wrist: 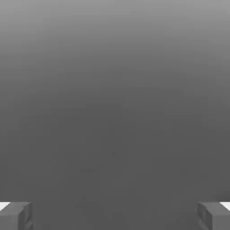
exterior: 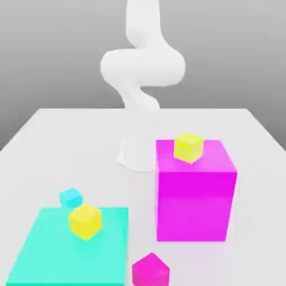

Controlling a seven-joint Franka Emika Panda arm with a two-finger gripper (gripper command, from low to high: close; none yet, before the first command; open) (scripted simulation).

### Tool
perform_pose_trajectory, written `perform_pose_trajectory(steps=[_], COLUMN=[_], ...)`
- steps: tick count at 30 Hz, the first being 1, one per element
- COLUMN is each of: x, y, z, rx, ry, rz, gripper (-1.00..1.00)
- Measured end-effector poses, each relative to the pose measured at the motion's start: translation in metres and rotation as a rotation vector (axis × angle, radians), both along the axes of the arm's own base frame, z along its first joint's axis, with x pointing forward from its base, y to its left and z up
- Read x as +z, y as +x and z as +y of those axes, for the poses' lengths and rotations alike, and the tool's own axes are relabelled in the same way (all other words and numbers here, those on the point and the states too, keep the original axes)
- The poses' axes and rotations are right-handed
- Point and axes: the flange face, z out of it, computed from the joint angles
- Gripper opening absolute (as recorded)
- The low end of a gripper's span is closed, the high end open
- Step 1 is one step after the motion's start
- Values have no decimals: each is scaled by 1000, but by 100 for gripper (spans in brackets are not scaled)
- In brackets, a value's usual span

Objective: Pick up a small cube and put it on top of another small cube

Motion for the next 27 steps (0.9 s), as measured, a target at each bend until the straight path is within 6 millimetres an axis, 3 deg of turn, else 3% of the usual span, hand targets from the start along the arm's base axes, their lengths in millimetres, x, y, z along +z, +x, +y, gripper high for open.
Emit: perform_pose_trajectory(steps=[14, 27], x=[-131, -265], y=[93, 137], z=[5, 27], rx=[520, 961], ry=[-106, -225], rz=[180, 268], gripper=[0, 0])
